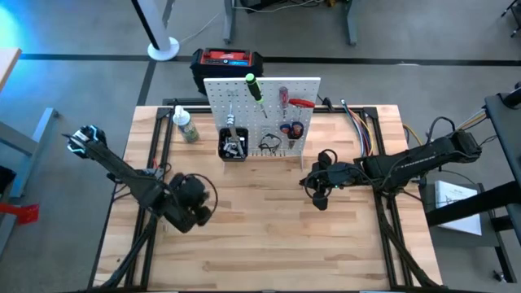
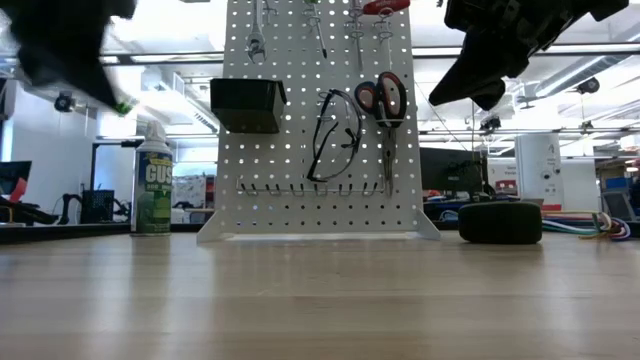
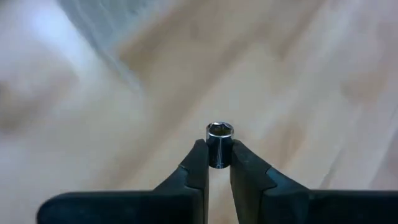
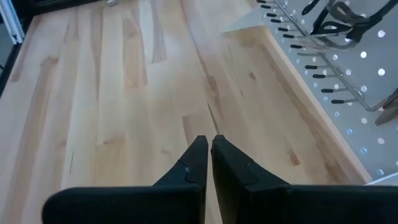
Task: Hang tools onto peg board
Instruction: Put the silver socket into the black bin on the pegboard
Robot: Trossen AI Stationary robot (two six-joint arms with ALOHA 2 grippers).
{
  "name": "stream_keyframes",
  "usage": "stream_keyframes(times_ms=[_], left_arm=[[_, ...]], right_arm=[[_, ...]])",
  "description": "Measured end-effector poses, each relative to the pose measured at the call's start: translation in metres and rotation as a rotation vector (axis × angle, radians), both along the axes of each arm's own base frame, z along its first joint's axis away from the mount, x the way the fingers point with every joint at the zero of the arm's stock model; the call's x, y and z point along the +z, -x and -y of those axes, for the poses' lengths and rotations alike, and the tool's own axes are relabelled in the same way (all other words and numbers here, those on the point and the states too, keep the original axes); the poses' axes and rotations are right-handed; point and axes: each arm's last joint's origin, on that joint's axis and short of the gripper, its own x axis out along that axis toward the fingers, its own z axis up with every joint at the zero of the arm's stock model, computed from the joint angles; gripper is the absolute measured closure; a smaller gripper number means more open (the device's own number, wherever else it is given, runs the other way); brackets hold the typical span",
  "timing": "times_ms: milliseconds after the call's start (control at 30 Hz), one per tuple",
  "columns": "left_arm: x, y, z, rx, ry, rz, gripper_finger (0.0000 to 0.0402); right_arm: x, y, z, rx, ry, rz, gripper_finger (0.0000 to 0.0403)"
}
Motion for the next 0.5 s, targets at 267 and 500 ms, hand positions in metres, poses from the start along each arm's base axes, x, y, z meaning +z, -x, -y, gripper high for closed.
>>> stream_keyframes(times_ms=[267, 500], left_arm=[[0.067, -0.028, -0.037, 0.085, -0.234, 0.049, 0.0375], [0.125, -0.045, -0.073, 0.134, -0.319, 0.104, 0.0374]], right_arm=[[-0.005, 0.003, 0.000, 0.004, 0.008, -0.054, 0.0394], [-0.013, 0.010, 0.002, -0.062, 0.015, -0.135, 0.0394]])
